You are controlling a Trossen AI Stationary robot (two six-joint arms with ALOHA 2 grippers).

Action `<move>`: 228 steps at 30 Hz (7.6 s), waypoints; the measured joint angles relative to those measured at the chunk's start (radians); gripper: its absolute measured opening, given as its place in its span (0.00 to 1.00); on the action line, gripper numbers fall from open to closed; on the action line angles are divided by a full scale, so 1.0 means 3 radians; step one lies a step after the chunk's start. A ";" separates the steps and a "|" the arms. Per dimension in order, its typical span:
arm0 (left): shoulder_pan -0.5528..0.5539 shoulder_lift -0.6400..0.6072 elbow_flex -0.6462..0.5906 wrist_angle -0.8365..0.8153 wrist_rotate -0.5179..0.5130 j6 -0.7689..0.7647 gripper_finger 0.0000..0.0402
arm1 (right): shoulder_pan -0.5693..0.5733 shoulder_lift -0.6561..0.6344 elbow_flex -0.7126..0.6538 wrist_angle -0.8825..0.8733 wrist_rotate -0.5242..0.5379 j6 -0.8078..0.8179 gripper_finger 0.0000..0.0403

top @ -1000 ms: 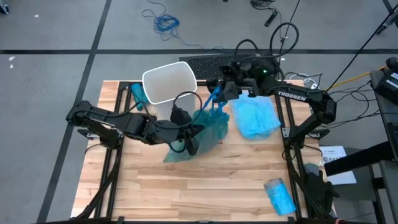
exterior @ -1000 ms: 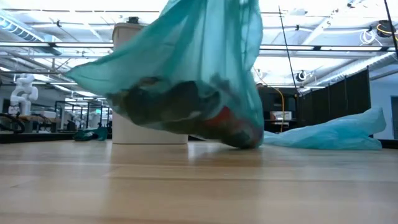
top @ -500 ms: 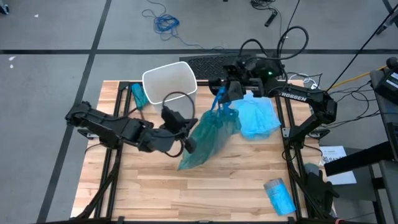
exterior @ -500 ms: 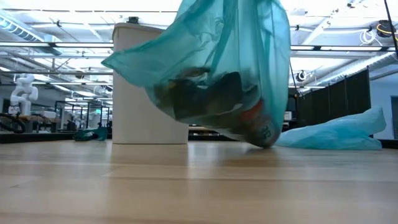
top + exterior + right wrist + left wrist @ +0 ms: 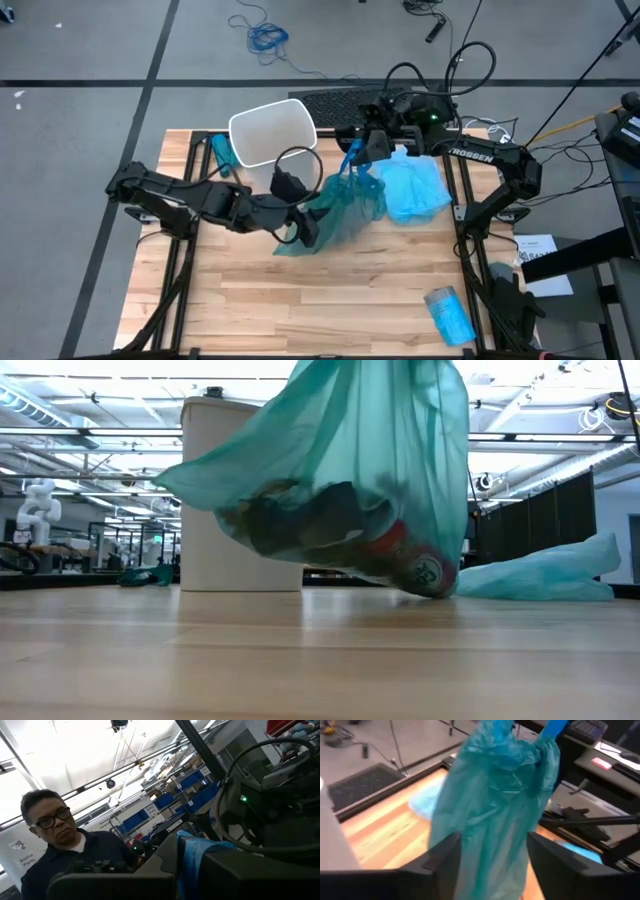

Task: Place trash/remove bag and relplace
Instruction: Close the blue trash bag

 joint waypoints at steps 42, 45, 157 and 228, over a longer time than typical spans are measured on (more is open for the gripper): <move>0.0586 0.0056 0.0001 0.0127 0.0838 0.1003 0.99 | 0.0000 0.0000 0.0000 -0.0018 0.0209 -0.0061 0.00; 0.0594 0.0073 0.0002 0.0101 0.0700 0.1206 0.99 | 0.0000 0.0000 0.0000 -0.0018 0.0280 -0.0073 0.00; 0.0184 0.0124 0.0003 -0.0751 0.1264 -0.0315 0.76 | -0.0074 0.0000 0.0117 -0.0304 0.0369 -0.0342 0.32; 0.0658 -0.0183 0.0003 0.1272 0.0191 0.1766 0.62 | -0.0070 0.0001 0.0116 -0.0627 0.0435 -0.0500 0.32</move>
